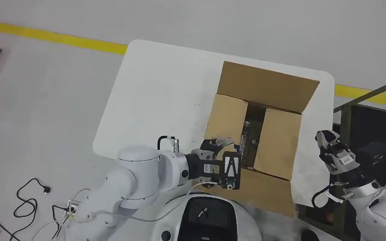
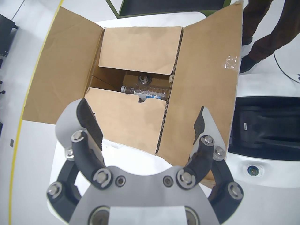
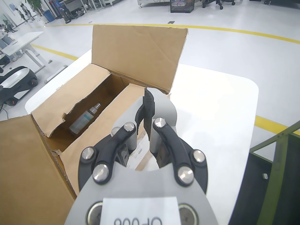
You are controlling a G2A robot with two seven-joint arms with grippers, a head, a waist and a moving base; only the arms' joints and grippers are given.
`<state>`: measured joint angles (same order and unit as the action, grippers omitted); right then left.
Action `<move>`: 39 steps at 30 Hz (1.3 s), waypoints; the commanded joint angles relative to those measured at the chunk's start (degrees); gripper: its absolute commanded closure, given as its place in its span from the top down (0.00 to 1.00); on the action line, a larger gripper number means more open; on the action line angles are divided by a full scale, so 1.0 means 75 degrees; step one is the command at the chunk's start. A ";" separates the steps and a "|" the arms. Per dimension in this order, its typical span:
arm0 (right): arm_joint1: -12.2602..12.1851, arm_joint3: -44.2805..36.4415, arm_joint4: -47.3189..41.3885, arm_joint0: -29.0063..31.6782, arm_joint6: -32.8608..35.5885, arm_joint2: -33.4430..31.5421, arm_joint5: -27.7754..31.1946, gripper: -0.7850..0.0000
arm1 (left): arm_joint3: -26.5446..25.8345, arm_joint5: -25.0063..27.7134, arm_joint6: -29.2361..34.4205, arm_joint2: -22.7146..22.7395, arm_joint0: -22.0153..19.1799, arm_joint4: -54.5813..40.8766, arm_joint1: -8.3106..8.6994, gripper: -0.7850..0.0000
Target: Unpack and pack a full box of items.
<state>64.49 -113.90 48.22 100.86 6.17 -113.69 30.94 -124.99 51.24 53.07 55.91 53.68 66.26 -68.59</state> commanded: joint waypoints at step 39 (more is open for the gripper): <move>-0.0039 0.0425 -0.0197 -0.0161 -0.0049 -0.0101 0.0202 0.00 | -0.1288 0.0768 -0.0772 0.0705 0.1801 0.1836 0.1819 1.00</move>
<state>64.23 -110.87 46.81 99.77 5.75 -114.32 32.31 -134.64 57.49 46.82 61.59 67.46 80.77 -55.17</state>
